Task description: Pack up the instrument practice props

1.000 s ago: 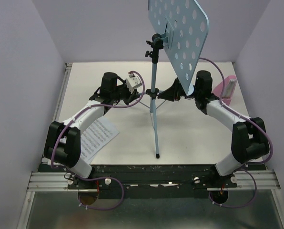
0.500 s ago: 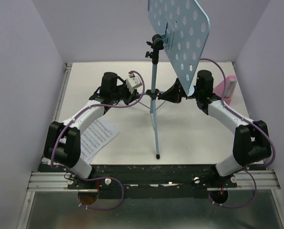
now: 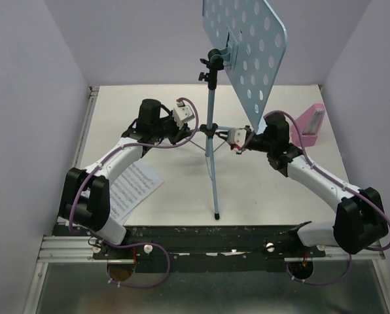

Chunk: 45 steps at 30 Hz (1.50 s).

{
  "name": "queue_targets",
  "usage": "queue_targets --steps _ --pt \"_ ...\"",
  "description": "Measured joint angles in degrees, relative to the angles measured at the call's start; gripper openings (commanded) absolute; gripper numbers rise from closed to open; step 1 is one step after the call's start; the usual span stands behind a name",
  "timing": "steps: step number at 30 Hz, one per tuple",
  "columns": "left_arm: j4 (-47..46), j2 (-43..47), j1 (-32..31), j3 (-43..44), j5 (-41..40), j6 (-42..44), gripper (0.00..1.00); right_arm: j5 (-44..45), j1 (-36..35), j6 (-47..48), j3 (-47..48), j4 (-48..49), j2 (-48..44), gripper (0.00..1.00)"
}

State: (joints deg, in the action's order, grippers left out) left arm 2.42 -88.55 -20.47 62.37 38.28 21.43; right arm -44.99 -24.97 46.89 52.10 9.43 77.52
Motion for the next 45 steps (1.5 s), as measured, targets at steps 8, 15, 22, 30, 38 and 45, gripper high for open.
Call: queue_targets --steps 8,15,22,30,38,45 --pt "0.13 0.04 0.0 0.0 0.15 0.22 0.0 1.75 -1.81 41.07 -12.61 15.78 -1.86 0.37" --pt "0.17 0.17 -0.02 -0.02 0.33 0.24 0.0 4.74 -2.89 39.67 -17.84 19.56 -4.2 0.62" --pt "-0.15 0.26 -0.07 -0.26 0.35 0.26 0.0 18.03 -2.89 3.76 -16.76 9.94 -10.91 0.64" --pt "-0.13 0.26 -0.07 -0.26 0.39 0.24 0.0 12.57 3.69 -41.48 -12.11 4.2 -9.9 0.74" --pt "-0.13 0.26 -0.07 -0.26 0.44 0.26 0.0 4.5 3.74 -59.34 -5.55 4.59 -4.09 0.69" --pt "-0.13 0.26 -0.04 -0.28 0.5 0.28 0.0 2.78 3.98 -65.96 -1.86 5.42 -1.01 0.61"
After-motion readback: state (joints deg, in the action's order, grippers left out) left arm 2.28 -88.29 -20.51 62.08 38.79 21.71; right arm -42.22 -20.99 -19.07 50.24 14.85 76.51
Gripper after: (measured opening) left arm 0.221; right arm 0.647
